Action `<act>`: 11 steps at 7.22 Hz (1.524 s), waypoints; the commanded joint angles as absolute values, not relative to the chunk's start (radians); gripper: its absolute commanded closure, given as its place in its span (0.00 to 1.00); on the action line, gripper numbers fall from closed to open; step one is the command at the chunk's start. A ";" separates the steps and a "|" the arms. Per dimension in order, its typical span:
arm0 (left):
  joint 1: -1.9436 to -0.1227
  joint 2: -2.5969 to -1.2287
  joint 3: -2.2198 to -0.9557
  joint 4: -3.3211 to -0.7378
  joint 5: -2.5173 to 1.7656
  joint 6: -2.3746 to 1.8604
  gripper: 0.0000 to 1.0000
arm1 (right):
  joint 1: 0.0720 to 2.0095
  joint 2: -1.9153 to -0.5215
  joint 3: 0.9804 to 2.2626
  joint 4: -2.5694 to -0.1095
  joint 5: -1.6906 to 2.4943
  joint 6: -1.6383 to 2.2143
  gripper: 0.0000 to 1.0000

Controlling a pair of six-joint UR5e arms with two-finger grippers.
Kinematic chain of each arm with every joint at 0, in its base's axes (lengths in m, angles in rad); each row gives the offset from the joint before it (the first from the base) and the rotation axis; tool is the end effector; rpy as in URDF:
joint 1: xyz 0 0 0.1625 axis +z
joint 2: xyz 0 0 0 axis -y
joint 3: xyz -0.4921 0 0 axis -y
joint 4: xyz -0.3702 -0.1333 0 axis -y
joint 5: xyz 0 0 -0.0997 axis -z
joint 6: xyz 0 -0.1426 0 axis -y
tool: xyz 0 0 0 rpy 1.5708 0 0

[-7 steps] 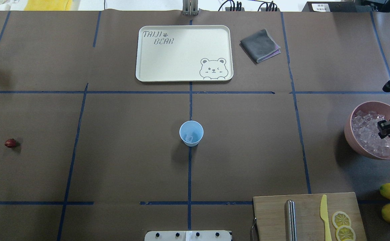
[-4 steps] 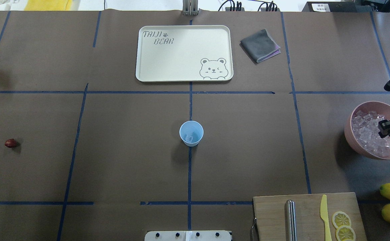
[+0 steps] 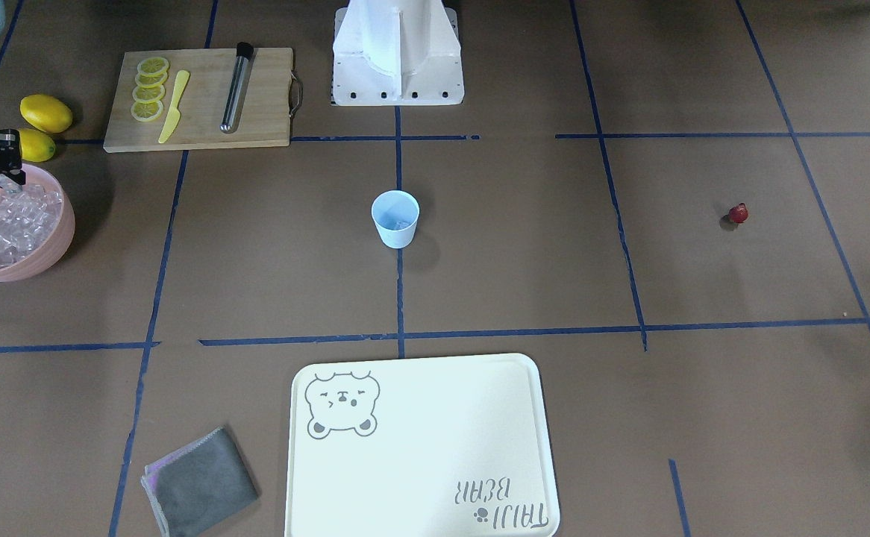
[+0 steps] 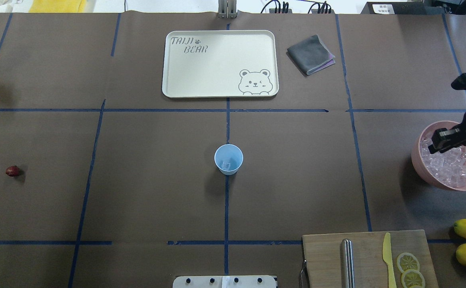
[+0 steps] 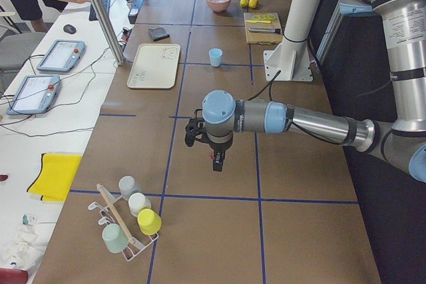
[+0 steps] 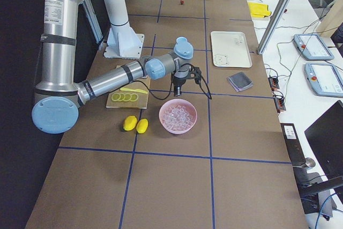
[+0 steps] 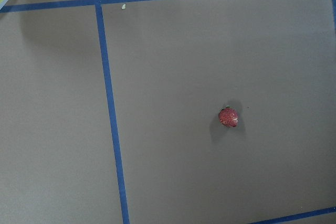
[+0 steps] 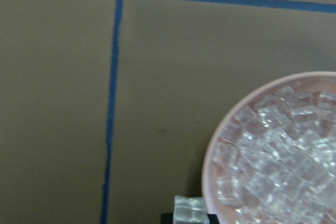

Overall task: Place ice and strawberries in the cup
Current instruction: 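Carry the ice cube over the blue cup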

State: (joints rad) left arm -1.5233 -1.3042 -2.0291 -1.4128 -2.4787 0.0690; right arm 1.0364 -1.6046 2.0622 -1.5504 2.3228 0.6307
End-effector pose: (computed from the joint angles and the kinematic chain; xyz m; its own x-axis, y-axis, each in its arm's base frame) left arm -0.0049 -0.3370 0.6510 0.6087 0.1245 -0.7836 -0.0896 0.9921 0.0879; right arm -0.1993 -0.4072 0.5374 0.6450 -0.0682 0.7611 0.0890 0.9959 0.0138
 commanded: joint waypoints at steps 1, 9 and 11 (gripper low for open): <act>-1.523 -1.304 -2.029 -1.413 -2.479 0.069 0.00 | 0.921 -1.386 2.056 -1.549 2.335 0.969 1.00; -1.523 -1.304 -2.031 -1.414 -2.479 0.069 0.00 | 0.532 -0.897 1.736 -1.432 1.996 1.544 0.92; -1.523 -1.304 -2.039 -1.413 -2.479 0.068 0.00 | 0.522 -0.888 1.686 -1.385 1.996 1.568 0.43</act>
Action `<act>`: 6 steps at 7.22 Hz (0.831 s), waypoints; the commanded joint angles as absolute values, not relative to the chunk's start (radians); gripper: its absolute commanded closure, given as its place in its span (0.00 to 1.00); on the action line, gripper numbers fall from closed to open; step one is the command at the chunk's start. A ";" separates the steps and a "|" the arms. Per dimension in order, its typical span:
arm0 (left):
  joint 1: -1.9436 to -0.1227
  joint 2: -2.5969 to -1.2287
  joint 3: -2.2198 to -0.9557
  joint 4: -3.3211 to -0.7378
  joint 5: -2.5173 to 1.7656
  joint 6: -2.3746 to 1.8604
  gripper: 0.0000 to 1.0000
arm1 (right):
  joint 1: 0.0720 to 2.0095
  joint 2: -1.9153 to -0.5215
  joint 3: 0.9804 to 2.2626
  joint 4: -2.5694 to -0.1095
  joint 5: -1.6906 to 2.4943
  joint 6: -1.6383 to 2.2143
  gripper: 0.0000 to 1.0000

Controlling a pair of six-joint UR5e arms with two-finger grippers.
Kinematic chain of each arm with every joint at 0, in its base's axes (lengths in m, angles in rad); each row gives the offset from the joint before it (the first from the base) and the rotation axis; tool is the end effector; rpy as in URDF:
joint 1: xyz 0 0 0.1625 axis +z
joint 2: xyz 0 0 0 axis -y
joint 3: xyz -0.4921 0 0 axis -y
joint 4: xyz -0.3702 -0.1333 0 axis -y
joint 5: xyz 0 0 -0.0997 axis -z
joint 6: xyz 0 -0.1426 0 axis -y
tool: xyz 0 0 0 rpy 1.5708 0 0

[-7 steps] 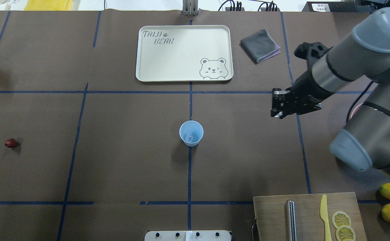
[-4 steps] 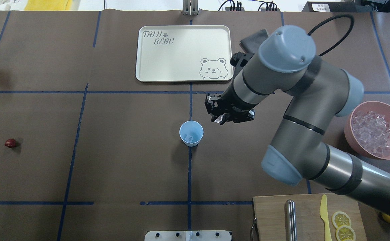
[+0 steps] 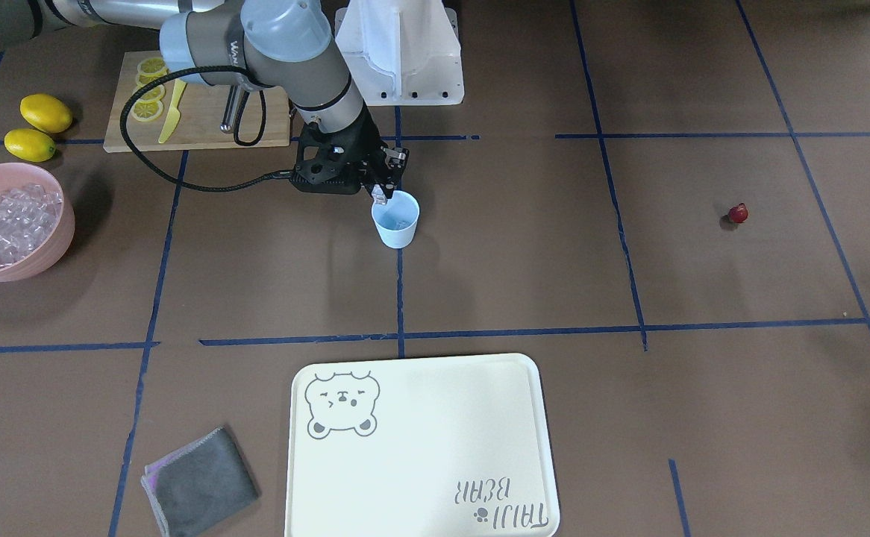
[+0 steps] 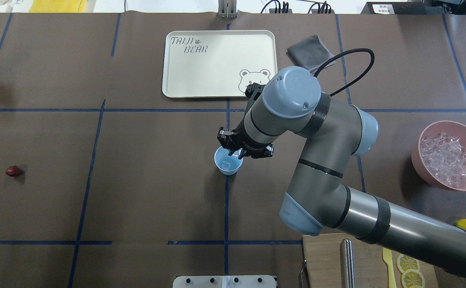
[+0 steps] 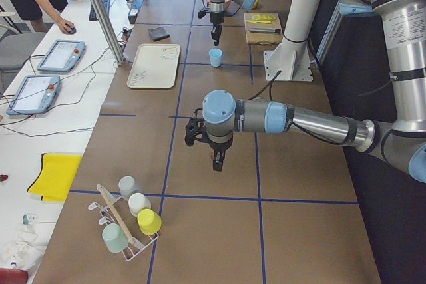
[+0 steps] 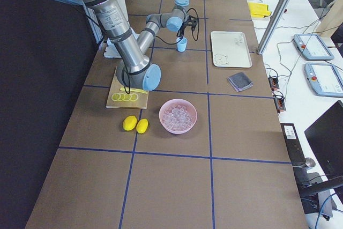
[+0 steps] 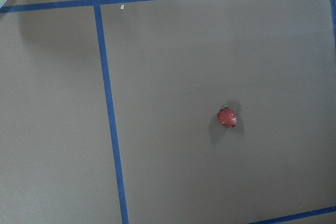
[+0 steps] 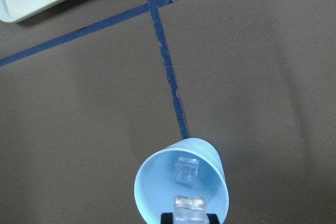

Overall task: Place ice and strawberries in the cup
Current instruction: 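Open the right gripper to release the ice cube into the cup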

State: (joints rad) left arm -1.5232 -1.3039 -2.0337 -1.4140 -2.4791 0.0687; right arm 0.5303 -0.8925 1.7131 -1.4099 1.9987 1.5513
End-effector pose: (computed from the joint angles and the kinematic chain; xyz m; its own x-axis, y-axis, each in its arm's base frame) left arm -0.0048 -0.3370 0.6488 0.6082 0.1285 -0.7833 -0.0895 0.9916 0.0932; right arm -0.5875 -0.4304 0.2641 0.4825 0.2624 0.8357 -0.1532 0.9647 -0.2144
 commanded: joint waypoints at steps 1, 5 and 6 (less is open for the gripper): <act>-1.523 -1.304 -2.042 -1.413 -2.479 0.067 0.00 | 0.520 -0.881 1.678 -1.387 1.996 1.610 0.37; -1.523 -1.302 -2.046 -1.411 -2.479 0.067 0.00 | 0.520 -0.873 1.675 -1.388 1.996 1.624 0.11; -1.523 -1.302 -2.046 -1.411 -2.479 0.067 0.00 | 0.520 -0.874 1.675 -1.390 1.997 1.623 0.12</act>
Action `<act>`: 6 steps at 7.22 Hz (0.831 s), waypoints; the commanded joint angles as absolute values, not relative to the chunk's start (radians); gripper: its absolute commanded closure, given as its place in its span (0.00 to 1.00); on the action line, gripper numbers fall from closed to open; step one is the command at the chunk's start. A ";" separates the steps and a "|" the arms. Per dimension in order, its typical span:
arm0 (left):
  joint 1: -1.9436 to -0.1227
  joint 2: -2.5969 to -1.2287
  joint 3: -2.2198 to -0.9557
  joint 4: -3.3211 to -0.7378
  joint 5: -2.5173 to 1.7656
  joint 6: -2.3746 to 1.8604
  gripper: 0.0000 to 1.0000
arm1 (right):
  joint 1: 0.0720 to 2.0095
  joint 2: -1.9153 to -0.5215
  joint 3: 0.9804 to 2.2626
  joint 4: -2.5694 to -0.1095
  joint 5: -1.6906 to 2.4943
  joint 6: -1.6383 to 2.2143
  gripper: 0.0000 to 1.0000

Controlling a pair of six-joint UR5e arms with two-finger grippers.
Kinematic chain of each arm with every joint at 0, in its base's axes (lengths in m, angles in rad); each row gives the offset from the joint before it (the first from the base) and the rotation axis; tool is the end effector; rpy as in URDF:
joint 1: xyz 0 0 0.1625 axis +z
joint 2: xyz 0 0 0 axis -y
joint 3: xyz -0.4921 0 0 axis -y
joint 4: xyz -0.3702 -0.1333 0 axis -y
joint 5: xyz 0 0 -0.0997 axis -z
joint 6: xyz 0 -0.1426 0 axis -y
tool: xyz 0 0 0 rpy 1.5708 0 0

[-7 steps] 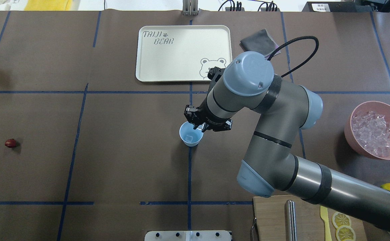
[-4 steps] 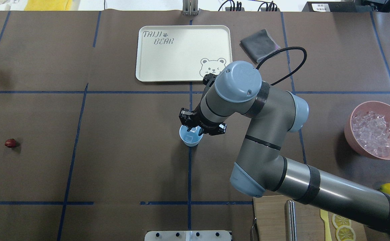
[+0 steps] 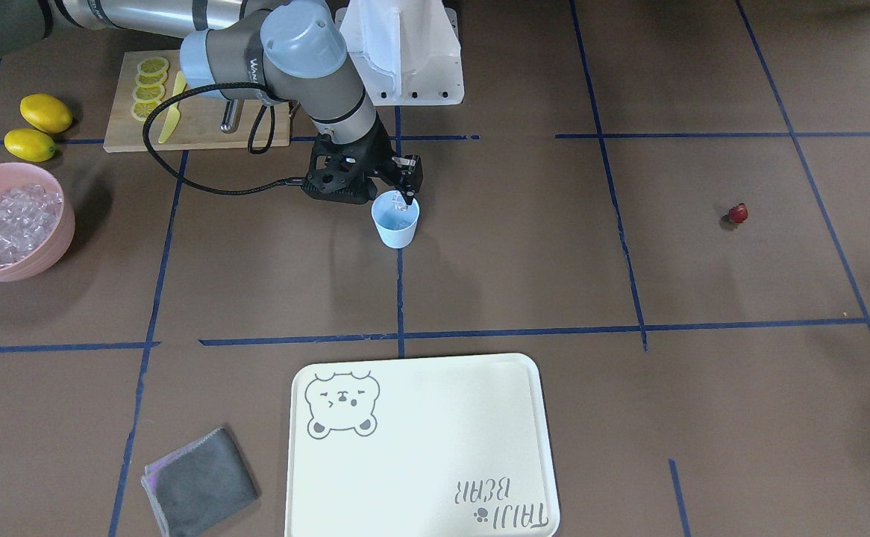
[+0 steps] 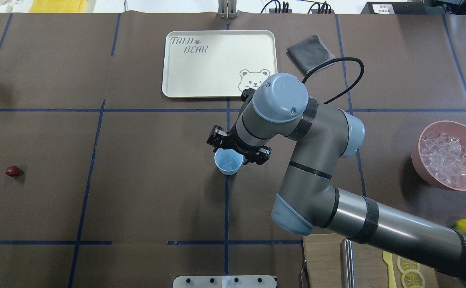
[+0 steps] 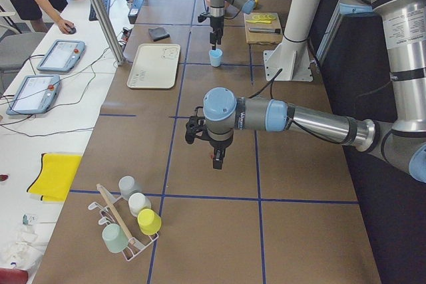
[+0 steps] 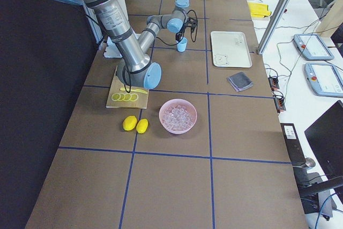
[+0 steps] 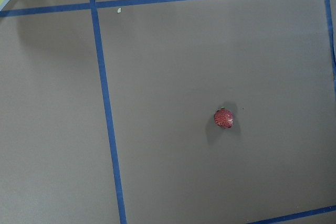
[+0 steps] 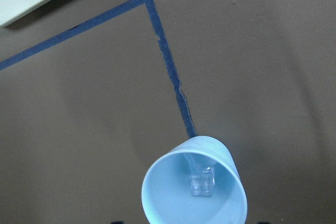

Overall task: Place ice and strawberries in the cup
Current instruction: 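Open the right gripper to release the ice cube into the cup, then move the right gripper back over the ice bowl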

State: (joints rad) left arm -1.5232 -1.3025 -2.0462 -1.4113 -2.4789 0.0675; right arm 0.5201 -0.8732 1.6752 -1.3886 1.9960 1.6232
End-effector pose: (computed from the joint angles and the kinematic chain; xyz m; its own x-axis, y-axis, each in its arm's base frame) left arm -0.0049 -0.3362 0.6438 0.6082 0.1339 -0.7824 -0.0887 0.9910 0.1006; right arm -0.6024 -0.4308 0.2624 0.4716 0.3251 0.8197 -0.1795 0.9455 -0.2716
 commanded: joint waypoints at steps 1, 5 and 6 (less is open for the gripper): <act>-1.523 -1.302 -2.046 -1.411 -2.479 0.067 0.00 | 0.540 -0.880 1.696 -1.394 2.008 1.621 0.12; -1.523 -1.304 -2.045 -1.411 -2.477 0.067 0.00 | 0.834 -1.211 1.943 -1.436 2.249 1.327 0.09; -1.523 -1.302 -2.045 -1.411 -2.477 0.067 0.00 | 0.866 -1.315 1.992 -1.436 2.250 1.180 0.01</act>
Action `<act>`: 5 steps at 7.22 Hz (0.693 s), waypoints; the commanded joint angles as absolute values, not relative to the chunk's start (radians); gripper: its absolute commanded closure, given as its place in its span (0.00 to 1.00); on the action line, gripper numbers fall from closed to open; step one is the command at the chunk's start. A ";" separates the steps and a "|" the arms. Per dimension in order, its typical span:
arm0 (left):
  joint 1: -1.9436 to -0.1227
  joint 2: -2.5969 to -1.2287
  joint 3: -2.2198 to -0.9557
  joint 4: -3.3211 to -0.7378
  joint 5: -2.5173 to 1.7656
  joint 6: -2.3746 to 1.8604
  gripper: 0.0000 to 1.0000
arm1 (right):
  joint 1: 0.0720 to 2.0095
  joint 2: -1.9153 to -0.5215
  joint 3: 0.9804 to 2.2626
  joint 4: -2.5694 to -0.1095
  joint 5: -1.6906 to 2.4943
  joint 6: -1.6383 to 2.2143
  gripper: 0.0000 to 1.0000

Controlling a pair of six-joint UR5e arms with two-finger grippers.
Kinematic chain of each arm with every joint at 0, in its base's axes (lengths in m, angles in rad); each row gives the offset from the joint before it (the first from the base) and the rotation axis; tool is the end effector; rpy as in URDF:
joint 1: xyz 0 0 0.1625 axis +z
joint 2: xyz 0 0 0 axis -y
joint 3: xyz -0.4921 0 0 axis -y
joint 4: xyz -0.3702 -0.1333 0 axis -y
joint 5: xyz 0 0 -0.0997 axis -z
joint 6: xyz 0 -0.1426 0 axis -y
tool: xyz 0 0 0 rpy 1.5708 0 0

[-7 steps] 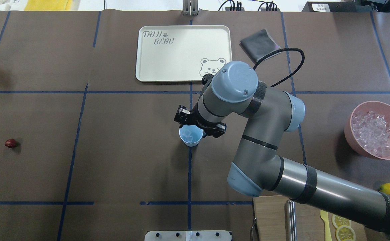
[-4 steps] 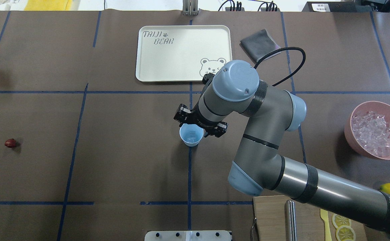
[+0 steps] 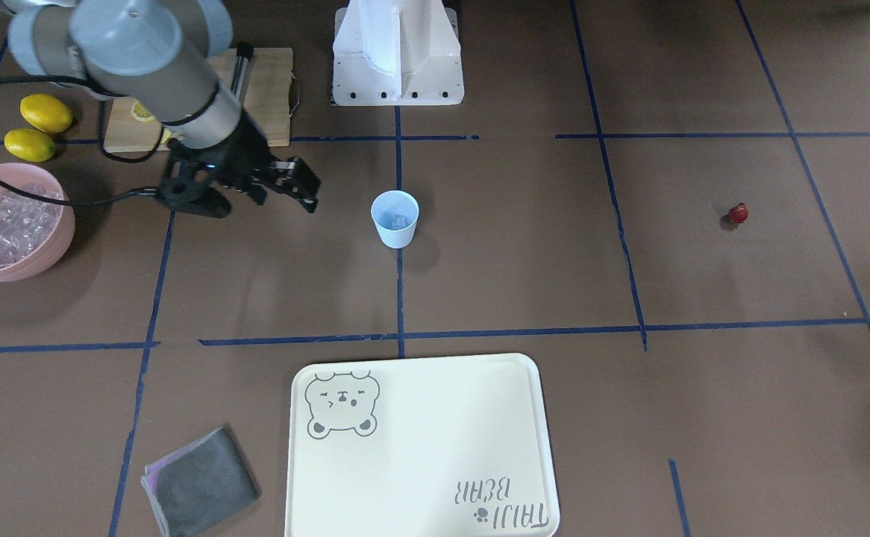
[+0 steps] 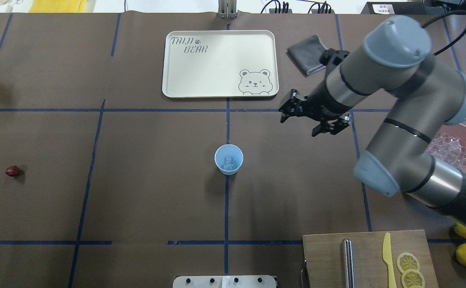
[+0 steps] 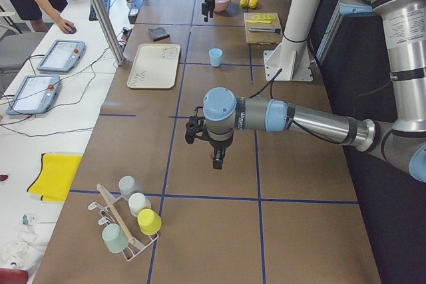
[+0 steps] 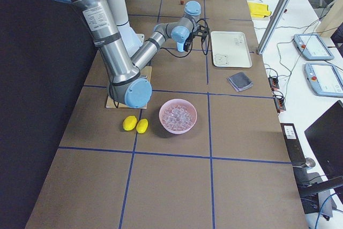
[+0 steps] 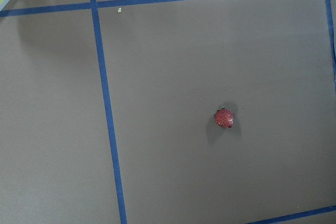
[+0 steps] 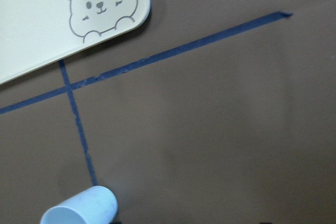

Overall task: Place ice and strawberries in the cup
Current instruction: 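Move the right gripper back over the ice bowl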

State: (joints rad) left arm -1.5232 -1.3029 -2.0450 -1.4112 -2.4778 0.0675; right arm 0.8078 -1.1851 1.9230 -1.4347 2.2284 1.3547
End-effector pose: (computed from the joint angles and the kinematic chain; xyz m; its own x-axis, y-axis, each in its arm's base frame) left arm -0.0050 -0.3364 0.6443 0.6091 0.1332 -0.7819 -0.0888 0.9911 0.0997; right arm -0.3879 -0.4725 0.3654 0.4864 0.2631 0.8332 -0.1472 0.9646 -0.2187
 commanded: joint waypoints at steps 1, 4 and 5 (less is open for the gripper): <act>-1.523 -1.302 -2.045 -1.411 -2.477 0.067 0.00 | 0.909 -1.400 2.018 -1.436 2.253 1.051 0.00; -1.523 -1.304 -2.046 -1.411 -2.477 0.067 0.00 | 1.021 -1.566 2.013 -1.440 2.235 0.607 0.00; -1.523 -1.302 -2.046 -1.411 -2.477 0.067 0.00 | 1.034 -1.604 2.011 -1.440 2.192 0.513 0.01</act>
